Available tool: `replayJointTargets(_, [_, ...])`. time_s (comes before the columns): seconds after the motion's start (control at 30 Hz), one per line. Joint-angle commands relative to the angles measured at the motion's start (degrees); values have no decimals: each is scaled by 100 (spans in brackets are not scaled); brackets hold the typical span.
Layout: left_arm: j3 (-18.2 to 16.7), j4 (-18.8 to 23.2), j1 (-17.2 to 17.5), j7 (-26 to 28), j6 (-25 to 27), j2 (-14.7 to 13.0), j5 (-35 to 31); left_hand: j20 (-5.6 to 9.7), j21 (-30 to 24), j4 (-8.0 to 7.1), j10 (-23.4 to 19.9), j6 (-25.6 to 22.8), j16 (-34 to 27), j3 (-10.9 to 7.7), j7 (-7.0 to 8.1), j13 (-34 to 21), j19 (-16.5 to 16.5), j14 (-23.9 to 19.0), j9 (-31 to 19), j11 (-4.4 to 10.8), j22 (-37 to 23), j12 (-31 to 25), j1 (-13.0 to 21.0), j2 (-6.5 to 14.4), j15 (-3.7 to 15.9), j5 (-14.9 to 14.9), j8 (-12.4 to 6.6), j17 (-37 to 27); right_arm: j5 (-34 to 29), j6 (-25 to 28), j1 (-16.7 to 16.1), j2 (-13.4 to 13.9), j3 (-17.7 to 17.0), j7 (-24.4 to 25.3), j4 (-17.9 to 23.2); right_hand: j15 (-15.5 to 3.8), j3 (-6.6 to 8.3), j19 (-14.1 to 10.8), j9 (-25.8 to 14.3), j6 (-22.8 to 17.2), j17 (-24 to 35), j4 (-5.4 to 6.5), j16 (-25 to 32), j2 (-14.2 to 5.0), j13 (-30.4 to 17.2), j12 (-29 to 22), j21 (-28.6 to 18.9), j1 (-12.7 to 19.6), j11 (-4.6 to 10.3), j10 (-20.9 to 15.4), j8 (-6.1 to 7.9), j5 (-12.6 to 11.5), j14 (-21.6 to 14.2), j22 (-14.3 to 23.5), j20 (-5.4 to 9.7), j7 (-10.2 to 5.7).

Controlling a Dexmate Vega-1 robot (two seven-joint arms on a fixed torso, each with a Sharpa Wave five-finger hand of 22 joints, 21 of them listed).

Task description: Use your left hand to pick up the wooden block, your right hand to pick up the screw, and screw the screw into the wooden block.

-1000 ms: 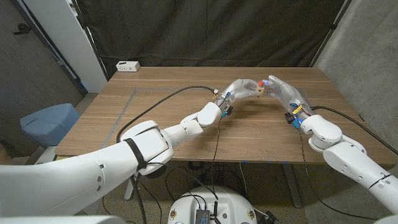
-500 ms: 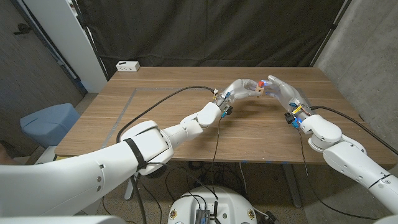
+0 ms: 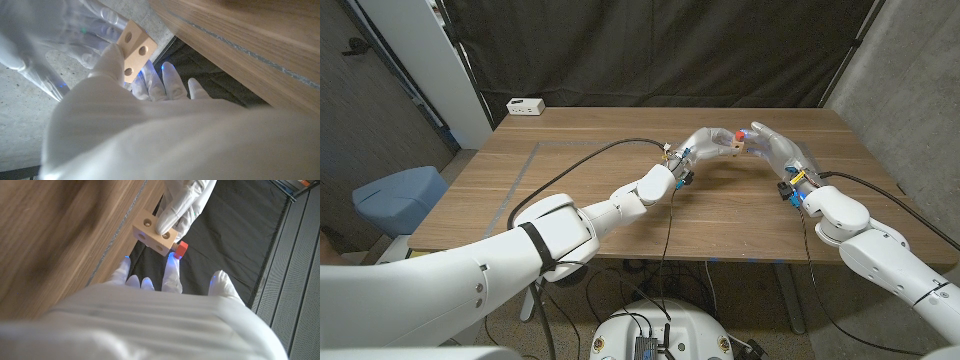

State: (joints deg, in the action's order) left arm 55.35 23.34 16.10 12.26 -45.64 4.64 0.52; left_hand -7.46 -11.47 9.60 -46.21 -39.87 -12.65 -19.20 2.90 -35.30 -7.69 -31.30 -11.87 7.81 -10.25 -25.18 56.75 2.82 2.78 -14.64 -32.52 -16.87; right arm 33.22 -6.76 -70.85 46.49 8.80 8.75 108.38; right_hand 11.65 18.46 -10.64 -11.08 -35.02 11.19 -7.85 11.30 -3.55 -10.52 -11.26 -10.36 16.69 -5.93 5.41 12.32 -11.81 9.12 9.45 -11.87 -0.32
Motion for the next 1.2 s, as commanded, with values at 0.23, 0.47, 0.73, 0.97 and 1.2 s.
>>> replayJointTargets(0.23, [-8, 37, 25, 2, -64, -21, -27, 36, -13, -85, -515, -1147, -12, -125, 310, -81, -14, 3, -12, 451, -13, -293, -96, 175, 540, -32, -50, -26, -25, -24, -140, 13, -73, 54, 86, -16, 39, 3, -10, -107, 0, -22, 27, -17, -11, -46, -38, -3, 34, -85, 49, 0, -47, 25, -23, 8])
replayJointTargets(0.47, [-20, 46, 32, -17, -73, -22, -29, 35, -14, -88, -514, -1150, -13, -124, 316, -83, -18, -1, -12, 456, -13, -294, -102, 173, 538, -31, -50, -25, -16, 13, -230, 31, -128, 102, 157, -45, 43, -10, -9, -188, -2, -29, 35, -20, -10, -52, -41, 0, 82, -138, 54, 3, -71, 25, -22, -5])
replayJointTargets(0.73, [-20, 64, 38, -14, -92, -32, -54, 32, -14, -89, -508, -1147, -14, -125, 314, -91, -17, 0, -12, 458, -13, -296, -102, 178, 539, -30, -48, -27, -28, -7, -300, 28, -160, 109, 191, -63, 51, -35, -7, -361, -5, -37, 50, -29, -9, -74, -47, 5, 124, -251, 88, 6, -120, 25, -20, 1])
replayJointTargets(0.97, [-38, 85, 54, -23, -96, -41, -56, 34, -14, -89, -507, -1152, -16, -124, 315, -92, -18, -5, -12, 456, -13, -296, -106, 173, 540, -30, -49, -27, -21, 38, -366, 31, -205, 156, 252, -87, 57, -58, -6, -448, -7, -41, 57, -36, -8, -81, -52, 11, 134, -309, 99, 6, -150, 25, -17, 4])
replayJointTargets(1.2, [-59, 92, 67, -52, -78, -46, -44, 25, -14, -93, -509, -1140, -15, -128, 321, -94, -19, -5, -12, 455, -13, -299, -109, 181, 539, -31, -44, -28, -44, 21, -416, 28, -234, 163, 282, -106, 67, -82, -4, -564, -10, -47, 69, -47, -7, -86, -56, 20, 154, -374, 114, 7, -196, 25, -19, -2])
